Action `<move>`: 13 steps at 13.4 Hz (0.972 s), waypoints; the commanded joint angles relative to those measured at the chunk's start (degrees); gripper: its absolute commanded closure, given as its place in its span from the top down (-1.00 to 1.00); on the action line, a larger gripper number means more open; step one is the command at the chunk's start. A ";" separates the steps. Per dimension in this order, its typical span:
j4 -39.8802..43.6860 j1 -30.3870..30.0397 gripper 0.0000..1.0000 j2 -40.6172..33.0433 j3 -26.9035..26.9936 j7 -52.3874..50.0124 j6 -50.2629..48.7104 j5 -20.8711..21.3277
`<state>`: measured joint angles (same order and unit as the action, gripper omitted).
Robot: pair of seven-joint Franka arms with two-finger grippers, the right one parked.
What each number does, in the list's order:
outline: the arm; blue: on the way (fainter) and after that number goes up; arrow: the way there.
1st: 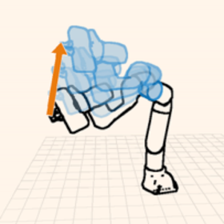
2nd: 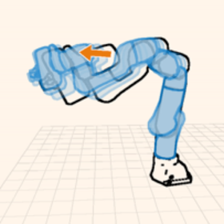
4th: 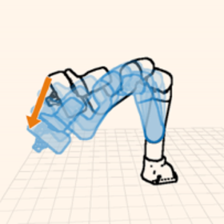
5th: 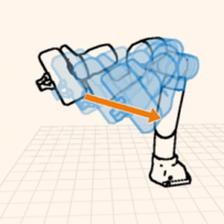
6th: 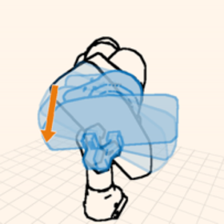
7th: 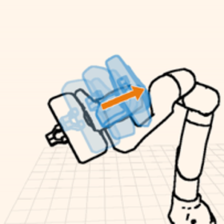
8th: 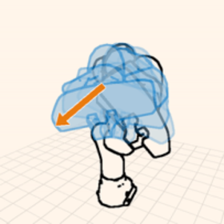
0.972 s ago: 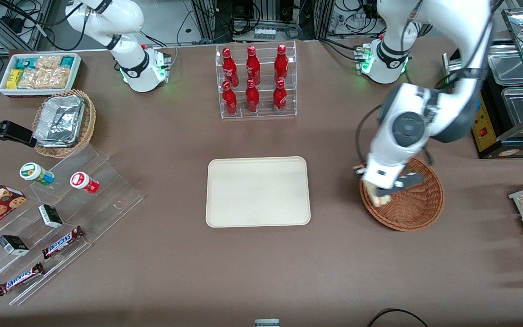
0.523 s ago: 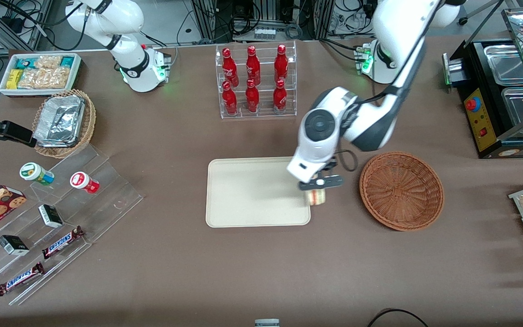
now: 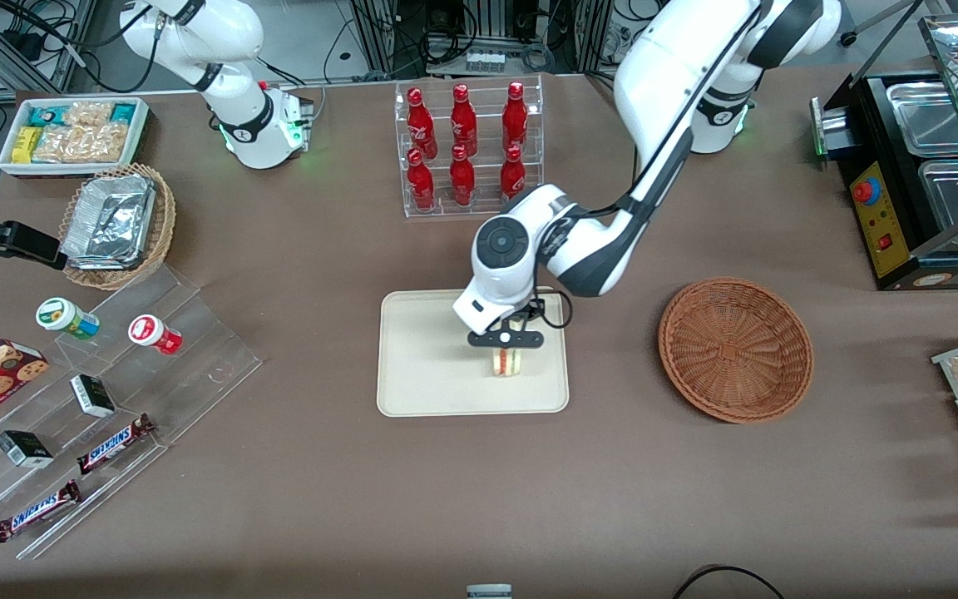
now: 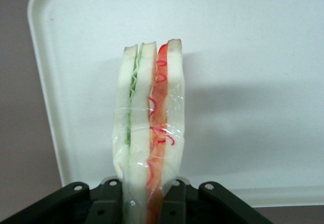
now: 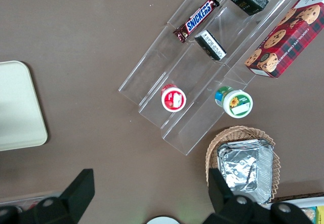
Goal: Place sandwich from basket to tray
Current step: 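Lift the sandwich and carry it over the cream tray, then lower the sandwich onto the tray and open the left gripper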
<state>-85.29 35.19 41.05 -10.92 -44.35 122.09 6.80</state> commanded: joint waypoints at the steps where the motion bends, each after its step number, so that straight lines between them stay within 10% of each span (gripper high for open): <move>1: 2.76 0.23 -1.00 2.45 0.02 1.72 0.87 0.93; 9: 5.14 0.14 -1.00 5.44 0.38 1.64 1.22 1.11; 10: 5.14 0.14 -0.69 5.53 0.38 1.11 1.49 1.02; 12: 5.14 0.14 0.81 5.71 0.38 0.93 1.58 1.11; 13: 5.14 0.14 1.00 5.80 0.38 0.84 1.58 1.19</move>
<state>-81.95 35.13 45.58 -10.58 -42.99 123.74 7.02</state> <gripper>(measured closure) 0.634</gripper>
